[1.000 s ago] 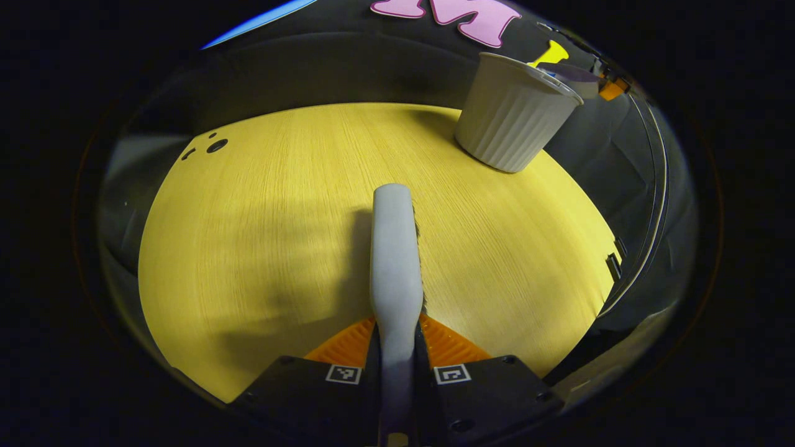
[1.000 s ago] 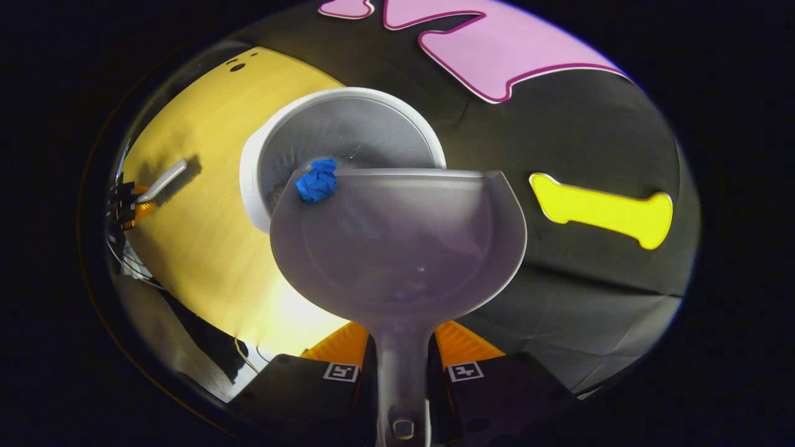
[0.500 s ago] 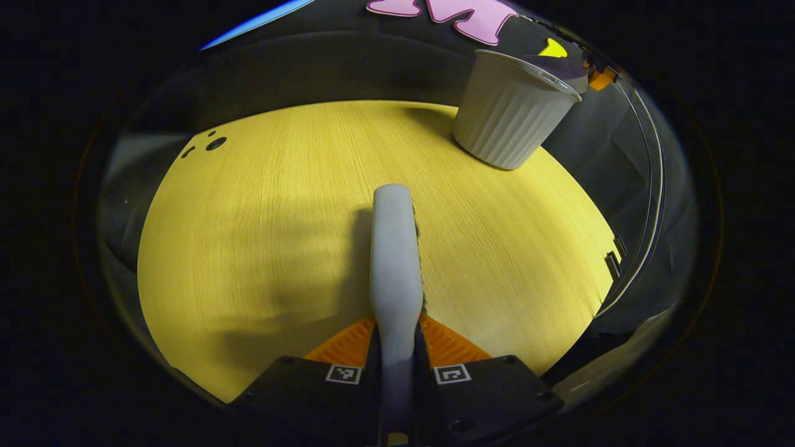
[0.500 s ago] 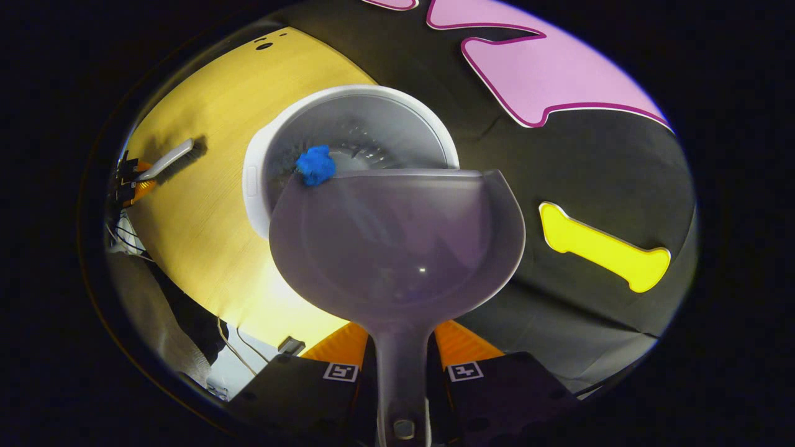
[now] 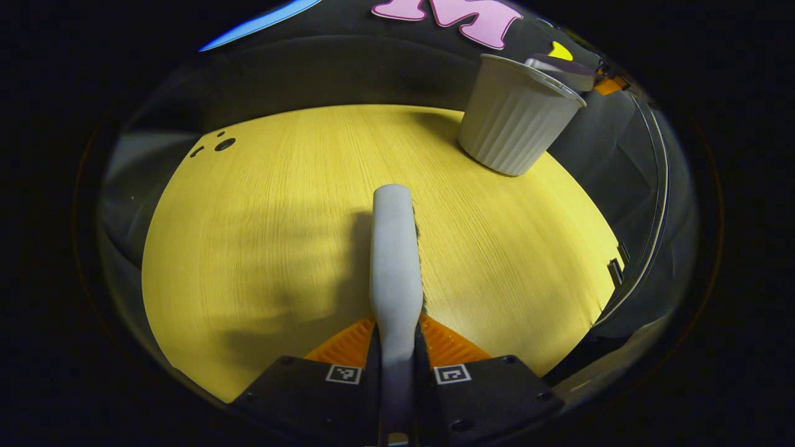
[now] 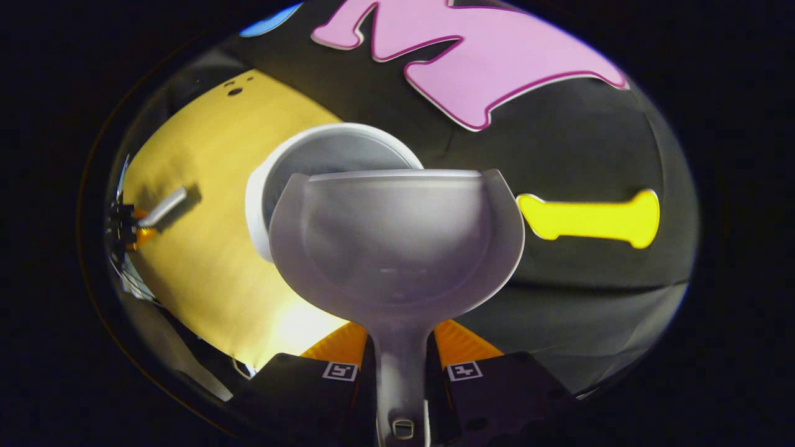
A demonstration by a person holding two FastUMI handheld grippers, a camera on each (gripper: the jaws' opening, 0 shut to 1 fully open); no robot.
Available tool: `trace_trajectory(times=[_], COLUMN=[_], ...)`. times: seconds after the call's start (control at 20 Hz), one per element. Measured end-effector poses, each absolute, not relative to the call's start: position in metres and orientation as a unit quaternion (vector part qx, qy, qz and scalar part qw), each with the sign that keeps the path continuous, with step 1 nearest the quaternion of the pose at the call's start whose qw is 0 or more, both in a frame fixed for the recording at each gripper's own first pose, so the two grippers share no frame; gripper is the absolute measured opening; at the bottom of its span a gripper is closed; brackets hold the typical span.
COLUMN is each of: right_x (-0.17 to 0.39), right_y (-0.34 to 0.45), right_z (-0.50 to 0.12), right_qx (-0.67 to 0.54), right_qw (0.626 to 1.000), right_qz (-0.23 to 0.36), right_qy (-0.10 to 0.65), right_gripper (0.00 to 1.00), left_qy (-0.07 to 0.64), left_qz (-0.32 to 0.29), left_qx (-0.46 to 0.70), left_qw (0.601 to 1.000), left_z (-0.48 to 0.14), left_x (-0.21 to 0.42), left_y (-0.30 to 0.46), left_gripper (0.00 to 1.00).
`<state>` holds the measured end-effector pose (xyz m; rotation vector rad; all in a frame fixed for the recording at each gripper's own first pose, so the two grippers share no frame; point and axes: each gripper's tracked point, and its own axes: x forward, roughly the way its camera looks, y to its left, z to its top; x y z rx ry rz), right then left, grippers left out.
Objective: Pick up the small broom and dustpan from the desktop, sweep the trash into the dustpan with the broom, and then empty the trash into the garbage bin.
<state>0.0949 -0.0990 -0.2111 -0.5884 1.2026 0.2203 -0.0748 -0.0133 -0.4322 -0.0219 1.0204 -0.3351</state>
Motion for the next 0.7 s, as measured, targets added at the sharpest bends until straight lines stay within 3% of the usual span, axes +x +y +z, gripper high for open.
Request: trace_trajectory(times=[0.2, 0.45, 0.7], right_x=[0.079, 0.032, -0.044], right_y=[-0.09, -0.066, -0.021], right_z=[-0.189, -0.17, -0.195], right_qx=[-0.205, -0.164, -0.138], right_qw=[0.83, 0.866, 0.862], right_qz=[0.095, 0.106, 0.139], right_qy=[0.509, 0.461, 0.468], right_gripper=[0.37, 0.37, 0.37], left_qy=[0.48, 0.475, 0.474], left_qz=[-0.15, -0.142, -0.139], left_qx=[-0.005, 0.01, 0.02], left_qw=[0.864, 0.868, 0.869], left_z=[-0.422, -0.413, -0.411], left_x=[-0.07, -0.067, -0.066], left_y=[-0.011, -0.009, -0.01], left_gripper=[0.28, 0.28, 0.28])
